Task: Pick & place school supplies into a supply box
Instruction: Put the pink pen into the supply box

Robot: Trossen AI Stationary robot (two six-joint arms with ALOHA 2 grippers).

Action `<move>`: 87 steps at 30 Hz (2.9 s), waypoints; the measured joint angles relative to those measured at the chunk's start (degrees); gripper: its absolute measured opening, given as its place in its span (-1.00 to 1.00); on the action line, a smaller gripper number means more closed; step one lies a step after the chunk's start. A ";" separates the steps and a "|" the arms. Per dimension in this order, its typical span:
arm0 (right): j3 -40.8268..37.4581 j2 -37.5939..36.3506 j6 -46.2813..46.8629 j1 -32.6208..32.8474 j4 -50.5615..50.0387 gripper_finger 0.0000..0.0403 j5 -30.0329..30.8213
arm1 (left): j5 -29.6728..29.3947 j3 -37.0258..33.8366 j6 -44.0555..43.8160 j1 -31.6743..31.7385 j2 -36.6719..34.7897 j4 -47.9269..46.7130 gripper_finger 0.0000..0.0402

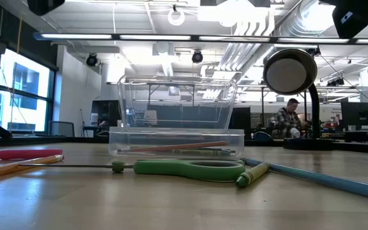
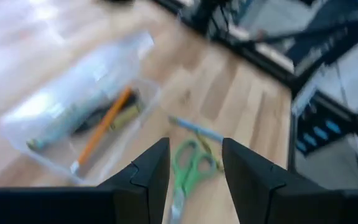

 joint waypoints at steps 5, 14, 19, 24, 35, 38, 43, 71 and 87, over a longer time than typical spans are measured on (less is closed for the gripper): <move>0.00 0.00 0.05 0.00 0.00 -0.67 -0.02 | 11.31 0.00 -1.90 2.34 0.02 -3.43 -0.11; 0.00 0.00 0.11 0.00 0.00 -0.67 -0.03 | 16.28 -1.54 -4.88 1.98 0.70 -16.93 -0.11; 0.00 0.00 0.12 0.00 -0.02 -0.67 -0.24 | 16.06 -5.93 -8.59 2.00 1.29 -16.11 -0.11; 0.00 0.02 -0.72 0.00 -0.40 -0.67 -0.23 | 16.44 -12.13 -13.79 0.84 3.57 -11.83 -0.11; 0.00 0.02 -1.33 0.02 -0.44 -0.67 -0.22 | 11.52 -20.80 -13.91 -0.55 10.15 -2.41 -0.11; 0.00 0.02 -1.27 0.01 -0.44 -0.67 -0.22 | 11.12 -22.01 -14.02 -0.57 11.95 1.05 -0.11; 0.00 0.02 -1.33 0.01 -0.44 -0.67 1.15 | 10.67 -22.55 -14.06 -0.58 13.86 3.55 -0.11; 0.00 0.02 -1.75 0.01 -0.45 -0.67 3.87 | -8.11 -22.73 -24.77 -0.50 28.20 15.36 -0.73; 0.00 0.02 -1.40 0.01 -0.47 -0.67 3.82 | -11.40 -16.75 -12.69 -0.51 21.67 17.64 -0.68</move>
